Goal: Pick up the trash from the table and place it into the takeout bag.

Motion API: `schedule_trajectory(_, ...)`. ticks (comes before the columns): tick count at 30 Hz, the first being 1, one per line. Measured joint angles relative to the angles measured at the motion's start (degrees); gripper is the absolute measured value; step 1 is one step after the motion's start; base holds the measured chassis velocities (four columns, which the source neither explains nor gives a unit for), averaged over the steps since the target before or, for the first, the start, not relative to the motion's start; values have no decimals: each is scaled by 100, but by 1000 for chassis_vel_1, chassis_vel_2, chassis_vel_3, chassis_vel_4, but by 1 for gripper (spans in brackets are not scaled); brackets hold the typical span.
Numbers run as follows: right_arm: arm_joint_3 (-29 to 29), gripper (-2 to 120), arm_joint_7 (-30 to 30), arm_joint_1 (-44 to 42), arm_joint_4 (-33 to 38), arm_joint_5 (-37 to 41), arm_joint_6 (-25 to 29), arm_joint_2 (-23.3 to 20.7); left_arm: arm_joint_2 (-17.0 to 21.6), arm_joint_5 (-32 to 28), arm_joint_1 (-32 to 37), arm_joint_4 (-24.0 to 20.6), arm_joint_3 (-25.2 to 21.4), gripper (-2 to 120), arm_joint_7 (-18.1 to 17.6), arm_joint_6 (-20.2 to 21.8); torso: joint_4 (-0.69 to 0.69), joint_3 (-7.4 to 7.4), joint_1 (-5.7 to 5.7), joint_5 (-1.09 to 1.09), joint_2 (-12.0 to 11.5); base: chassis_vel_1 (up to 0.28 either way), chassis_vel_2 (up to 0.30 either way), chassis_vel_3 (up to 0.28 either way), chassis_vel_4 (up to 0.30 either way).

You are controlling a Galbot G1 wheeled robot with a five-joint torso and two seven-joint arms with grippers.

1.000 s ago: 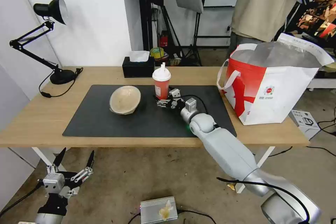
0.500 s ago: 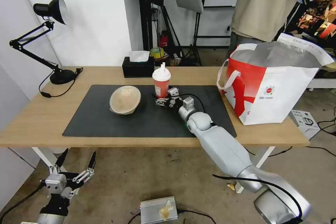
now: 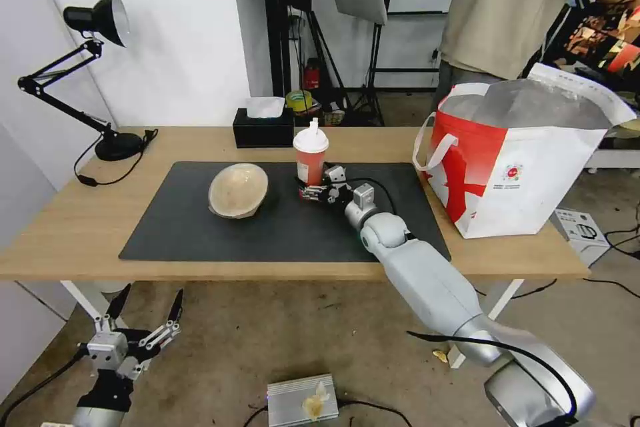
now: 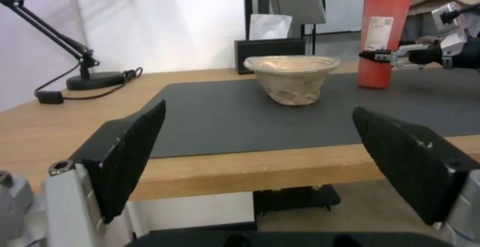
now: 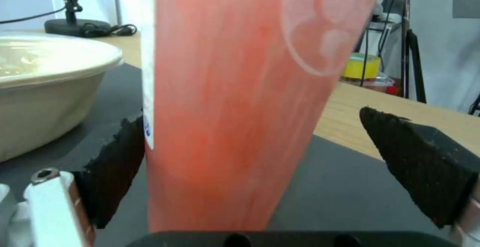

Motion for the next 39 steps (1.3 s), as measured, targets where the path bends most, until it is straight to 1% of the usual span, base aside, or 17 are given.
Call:
schedule_trajectory(9, 2, 100, 0, 101, -112, 16, -1, 5, -2, 5, -1, 13, 21, 100, 4, -21, 0, 0, 0, 0, 0, 0, 0, 0, 0)
schedule_trajectory(16, 5, 100, -28, 172, -315, 10, 36, 125, 27, 9, 1, 21, 21, 100, 6, -26, 0, 0, 0, 0, 0, 0, 0, 0, 0)
schedule_trajectory(17, 19, 96, -45, 185, -378, 13, 67, 157, 28, 9, 1, 26, 21, 100, 6, -26, 0, 0, 0, 0, 0, 0, 0, 0, 0)
schedule_trajectory(18, 19, 96, -45, 185, -378, 13, 67, 157, 28, 9, 1, 26, 21, 100, 6, -26, 0, 0, 0, 0, 0, 0, 0, 0, 0)
schedule_trajectory(21, 117, 84, -182, 280, -709, 158, 177, 321, 29, 10, 1, 56, 23, 100, 7, -30, 0, 0, 0, -1, 0, 0, 0, 0, 0)
schedule_trajectory(22, 134, 80, -190, 291, -754, 182, 193, 346, 29, 9, 2, 59, 23, 100, 7, -30, 0, 0, 0, -1, 0, 0, 0, 0, 0)
schedule_trajectory(23, 134, 80, -190, 291, -754, 182, 193, 346, 29, 9, 2, 59, 23, 100, 7, -30, 0, 0, 0, -1, 0, 0, 0, 0, 0)
schedule_trajectory(24, 175, 77, -224, 316, -837, 231, 220, 399, 29, 10, 3, 63, 20, 100, 7, -31, 0, 0, 0, -1, 0, 0, 0, 0, 0)
schedule_trajectory(25, 216, 68, -272, 347, -926, 313, 250, 453, 29, 10, 6, 68, 6, 100, 8, -33, 0, 0, -1, -1, 0, 0, 0, 0, 0)
schedule_trajectory(26, 236, 64, -291, 358, -969, 345, 267, 478, 27, 7, 12, 69, -11, 100, 8, -35, 0, -1, -1, -1, 1, 0, 0, 0, 0)
schedule_trajectory(27, 236, 64, -291, 358, -969, 345, 267, 478, 27, 7, 12, 69, -11, 100, 8, -35, 0, -1, -1, -1, 1, 0, 0, 0, 0)
schedule_trajectory(30, 242, 51, -321, 353, -980, 356, 275, 483, 15, -6, 28, 72, -33, 100, 8, -59, 0, -1, -1, -2, 2, 0, 0, 0, 0)
schedule_trajectory(31, 242, 51, -321, 353, -980, 356, 275, 483, 15, -6, 28, 72, -33, 100, 8, -59, 0, -1, -1, -2, 2, 0, 0, 0, 0)
schedule_trajectory(35, 237, 32, -321, 297, -874, 365, 280, 444, 9, -11, 36, 74, -36, 100, 11, -83, 1, -1, -1, 0, 2, 0, 0, 0, 0)
schedule_trajectory(36, 237, 32, -321, 297, -874, 365, 280, 444, 9, -11, 36, 74, -36, 100, 11, -83, 1, -1, -1, 0, 2, 0, 0, 0, 0)
schedule_trajectory(37, 234, 26, -320, 290, -859, 368, 280, 434, 6, -11, 36, 73, -33, 100, 12, -85, 1, -1, -1, 0, 2, 0, 0, 0, 0)
schedule_trajectory(39, 230, 21, -315, 283, -840, 370, 280, 418, -6, -12, 40, 65, -27, 100, 14, -91, 1, -1, -1, 0, 2, 0, 0, 0, 0)
